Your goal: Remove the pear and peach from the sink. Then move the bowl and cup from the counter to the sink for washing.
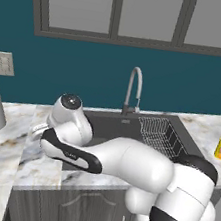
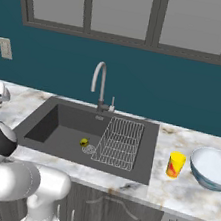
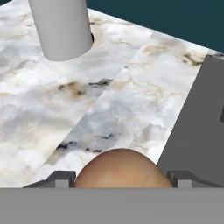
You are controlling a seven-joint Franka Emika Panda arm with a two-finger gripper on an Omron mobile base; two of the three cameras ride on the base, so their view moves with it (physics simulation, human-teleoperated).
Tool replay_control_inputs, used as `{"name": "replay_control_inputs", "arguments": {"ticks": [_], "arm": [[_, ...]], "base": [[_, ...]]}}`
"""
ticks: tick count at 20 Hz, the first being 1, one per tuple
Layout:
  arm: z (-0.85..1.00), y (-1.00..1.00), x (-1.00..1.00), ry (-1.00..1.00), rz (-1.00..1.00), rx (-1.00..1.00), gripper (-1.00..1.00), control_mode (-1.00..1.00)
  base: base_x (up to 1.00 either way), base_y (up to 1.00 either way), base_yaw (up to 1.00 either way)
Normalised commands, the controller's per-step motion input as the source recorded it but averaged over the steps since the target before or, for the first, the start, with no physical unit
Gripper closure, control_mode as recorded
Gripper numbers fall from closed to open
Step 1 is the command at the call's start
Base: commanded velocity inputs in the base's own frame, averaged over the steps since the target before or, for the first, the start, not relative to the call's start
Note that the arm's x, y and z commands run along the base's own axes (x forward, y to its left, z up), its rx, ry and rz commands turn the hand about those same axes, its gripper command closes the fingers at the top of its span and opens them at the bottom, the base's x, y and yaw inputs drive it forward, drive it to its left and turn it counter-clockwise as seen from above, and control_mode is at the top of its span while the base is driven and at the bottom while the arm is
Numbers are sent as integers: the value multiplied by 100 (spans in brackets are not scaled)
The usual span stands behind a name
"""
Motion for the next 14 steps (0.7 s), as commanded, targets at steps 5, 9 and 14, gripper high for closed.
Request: {"name": "replay_control_inputs", "arguments": {"ticks": [5,9,14], "arm": [[-10,11,0,8,0,-2,100,-100],[-12,8,0,7,0,0,100,-100],[-16,8,0,7,0,0,100,-100]], "base": [[0,0,0],[0,0,0],[0,0,0]]}}
